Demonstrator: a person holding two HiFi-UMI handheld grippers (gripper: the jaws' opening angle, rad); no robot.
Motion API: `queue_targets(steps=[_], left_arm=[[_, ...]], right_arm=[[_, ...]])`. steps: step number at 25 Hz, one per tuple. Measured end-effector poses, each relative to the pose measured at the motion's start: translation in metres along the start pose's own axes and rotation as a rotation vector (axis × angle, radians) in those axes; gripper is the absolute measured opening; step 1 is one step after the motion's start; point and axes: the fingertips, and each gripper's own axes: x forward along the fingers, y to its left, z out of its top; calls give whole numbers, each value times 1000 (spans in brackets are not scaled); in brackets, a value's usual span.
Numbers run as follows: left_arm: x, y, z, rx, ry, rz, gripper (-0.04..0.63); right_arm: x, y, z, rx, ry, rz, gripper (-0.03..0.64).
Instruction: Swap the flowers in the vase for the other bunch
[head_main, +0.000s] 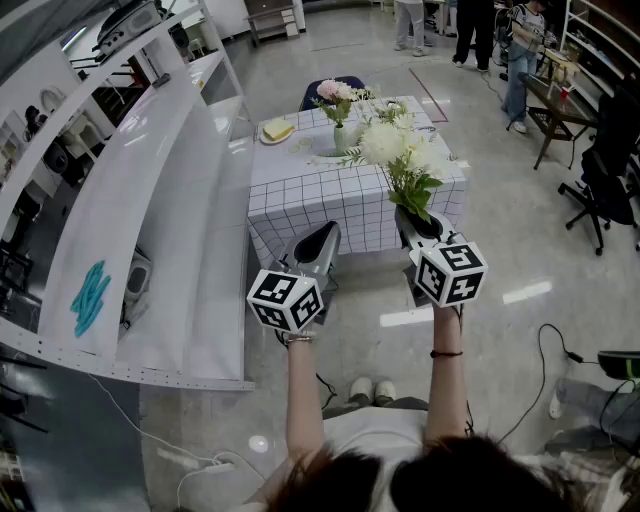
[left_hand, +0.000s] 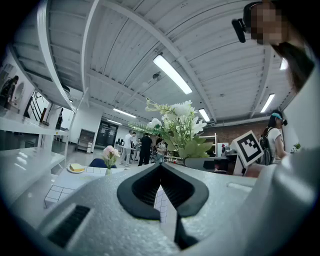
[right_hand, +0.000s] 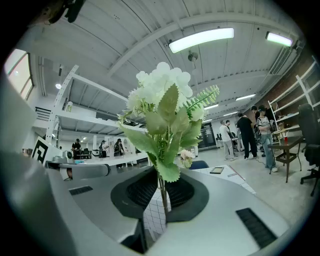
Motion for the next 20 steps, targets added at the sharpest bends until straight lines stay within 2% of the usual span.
queue_targets(steps=[12, 20], left_arm=[[5, -7, 1, 2, -4, 15, 11], [15, -16, -5, -2, -9, 23, 12]], right_arm=[[-5, -6, 3, -13, -3, 18, 46], [-11, -16, 0, 30, -8, 35, 46]])
